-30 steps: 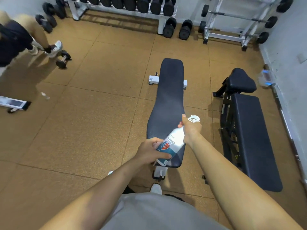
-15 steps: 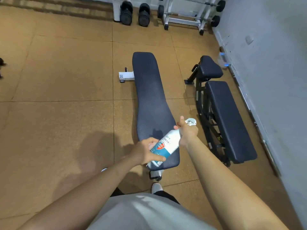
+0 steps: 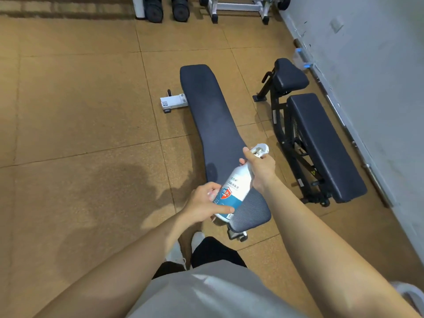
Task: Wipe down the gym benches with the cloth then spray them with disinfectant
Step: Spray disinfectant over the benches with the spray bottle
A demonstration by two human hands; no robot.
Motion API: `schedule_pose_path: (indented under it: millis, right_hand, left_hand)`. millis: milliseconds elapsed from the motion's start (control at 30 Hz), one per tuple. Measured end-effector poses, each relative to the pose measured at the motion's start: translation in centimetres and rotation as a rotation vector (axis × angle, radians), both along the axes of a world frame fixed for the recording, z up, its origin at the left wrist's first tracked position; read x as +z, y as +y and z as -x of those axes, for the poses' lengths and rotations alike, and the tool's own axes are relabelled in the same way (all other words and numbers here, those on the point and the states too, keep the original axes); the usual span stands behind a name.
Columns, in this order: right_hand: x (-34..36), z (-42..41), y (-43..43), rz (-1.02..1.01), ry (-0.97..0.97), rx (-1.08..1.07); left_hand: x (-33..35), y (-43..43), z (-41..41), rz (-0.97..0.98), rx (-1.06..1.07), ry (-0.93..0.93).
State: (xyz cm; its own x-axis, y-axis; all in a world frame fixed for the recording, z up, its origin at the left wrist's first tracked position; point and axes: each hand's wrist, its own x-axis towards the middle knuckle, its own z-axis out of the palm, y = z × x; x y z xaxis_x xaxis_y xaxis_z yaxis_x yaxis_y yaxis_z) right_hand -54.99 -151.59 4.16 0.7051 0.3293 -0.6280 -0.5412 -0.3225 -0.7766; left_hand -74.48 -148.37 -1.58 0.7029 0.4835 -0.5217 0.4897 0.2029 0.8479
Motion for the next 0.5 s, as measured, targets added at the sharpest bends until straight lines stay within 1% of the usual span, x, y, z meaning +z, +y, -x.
schedule_pose_path:
  millis: [100, 167, 233, 367, 433, 500]
  right_hand:
    - [-0.3, -0.3, 2.1, -0.024, -0.097, 0.203]
    - [-0.3, -0.5, 3.5, -0.017, -0.137, 0.245]
    - [-0.6, -1.0, 4.9, -0.048, -0.130, 0.173]
    - [-2.1, -3.0, 8.4, -0.136, -0.016, -0.122]
    - [-3.0, -4.2, 10.4, -0.171, 0.056, -0.239]
    - [-3.9, -5.4, 12.4, -0.191, 0.111, -0.307]
  left_hand:
    - [-0.3, 1.9, -0.2, 0.006, 0.076, 0.031]
    - [-0.3, 3.8, -0.8, -0.001, 0.115, 0.039]
    - [0.2, 6.0, -1.7, -0.032, 0.103, 0.037]
    - [0.8, 10.7, -4.2, -0.107, -0.060, 0.048]
    - [0.7, 13.2, -5.8, -0.141, -0.144, 0.081]
    - [0.2, 15.9, -7.1, -0.181, -0.228, 0.139]
